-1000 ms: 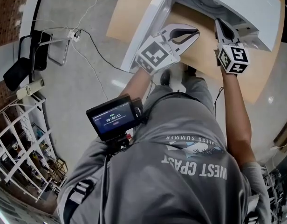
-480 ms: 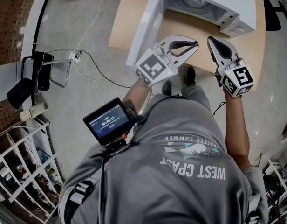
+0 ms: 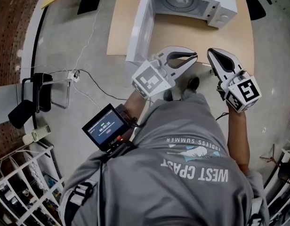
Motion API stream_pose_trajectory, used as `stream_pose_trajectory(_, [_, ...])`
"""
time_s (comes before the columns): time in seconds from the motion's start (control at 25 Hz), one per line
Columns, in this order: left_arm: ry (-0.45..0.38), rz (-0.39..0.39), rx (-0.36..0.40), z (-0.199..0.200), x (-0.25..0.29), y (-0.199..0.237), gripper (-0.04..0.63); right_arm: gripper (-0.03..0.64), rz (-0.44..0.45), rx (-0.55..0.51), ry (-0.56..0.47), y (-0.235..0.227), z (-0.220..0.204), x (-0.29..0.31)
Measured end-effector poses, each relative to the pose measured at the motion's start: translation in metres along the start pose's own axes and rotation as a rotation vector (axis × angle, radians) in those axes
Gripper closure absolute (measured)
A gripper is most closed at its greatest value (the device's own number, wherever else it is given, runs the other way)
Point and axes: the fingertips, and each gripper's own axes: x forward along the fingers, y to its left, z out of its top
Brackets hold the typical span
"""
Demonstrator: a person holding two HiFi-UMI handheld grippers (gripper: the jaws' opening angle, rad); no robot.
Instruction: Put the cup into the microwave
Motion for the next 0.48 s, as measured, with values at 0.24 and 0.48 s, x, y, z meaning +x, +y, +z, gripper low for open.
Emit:
stream_pose_trajectory(0.24, [0.009,-0.054,0.002,0.002,0.006,-0.02,0.572,0.598,-0.041,-0.05,-0.01,0.019,0.017,-0.038])
stream_pose_trajectory(0.48, [0.046,-0.083,-0.01,-0.014,0.006,-0.029,0.572,0.598,-0.053,-0.046,-0.032,0.036,0.016,-0.048])
